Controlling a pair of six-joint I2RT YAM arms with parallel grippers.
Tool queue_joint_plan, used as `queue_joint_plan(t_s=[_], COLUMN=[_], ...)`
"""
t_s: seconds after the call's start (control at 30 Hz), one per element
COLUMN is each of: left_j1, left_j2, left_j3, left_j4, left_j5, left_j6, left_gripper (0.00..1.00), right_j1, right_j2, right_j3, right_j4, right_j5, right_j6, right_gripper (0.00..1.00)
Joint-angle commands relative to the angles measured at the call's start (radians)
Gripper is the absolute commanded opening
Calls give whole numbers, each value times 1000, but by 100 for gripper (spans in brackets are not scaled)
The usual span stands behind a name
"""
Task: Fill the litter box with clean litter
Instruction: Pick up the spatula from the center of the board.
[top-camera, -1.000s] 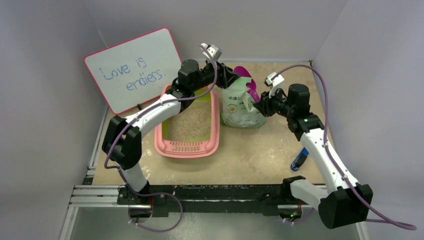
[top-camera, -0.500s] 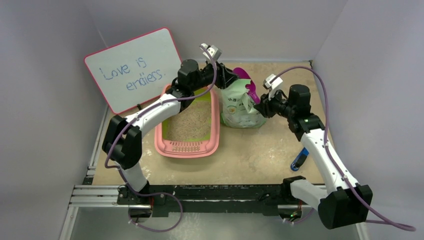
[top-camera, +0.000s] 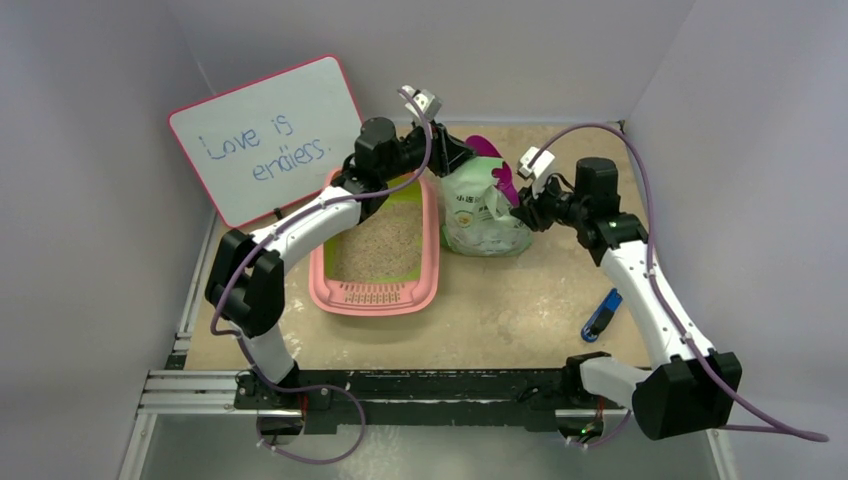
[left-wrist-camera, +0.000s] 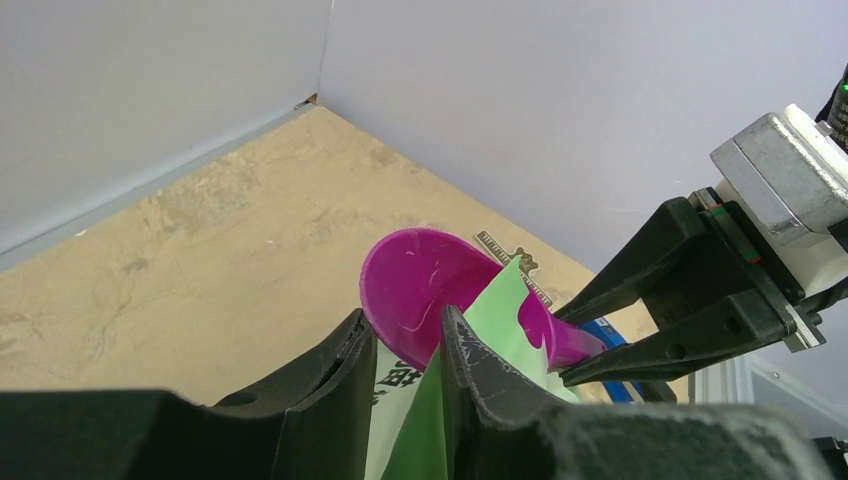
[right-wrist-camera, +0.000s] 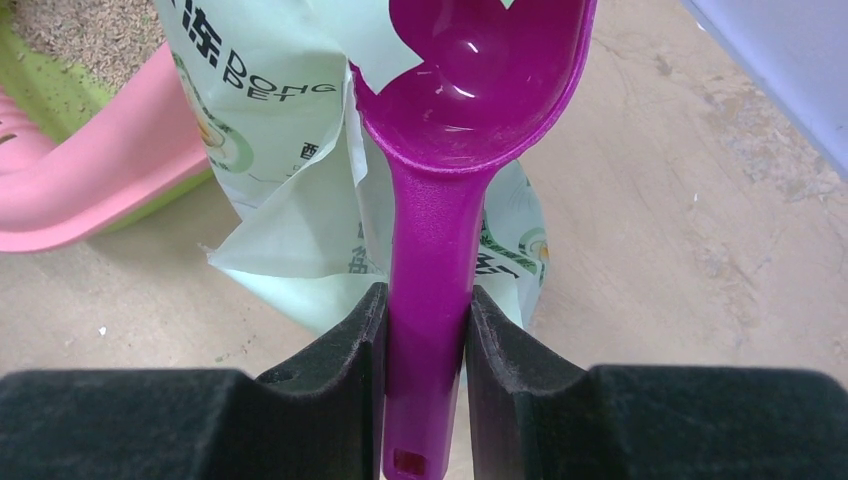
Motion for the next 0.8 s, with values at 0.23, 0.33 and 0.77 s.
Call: queue_joint_plan(t_s=[0.23,0.33,0.77], left_j1=[-16,-16,-16], left_j2=[35,26,21], left_j3=[46,36,27], left_j4=[29,31,91], left_j5=[57,45,55], left_j6=[6,10,-25], left_gripper=[0,0,52], right_j1=[22,22,22], right_j2=[-55,-79,-65], right_j3=[6,-23,-39], right_j4=[54,74,56], right_j5=[-52,-46,-80], right_j6=[-74,-64,-64], right_gripper=[0,0,0])
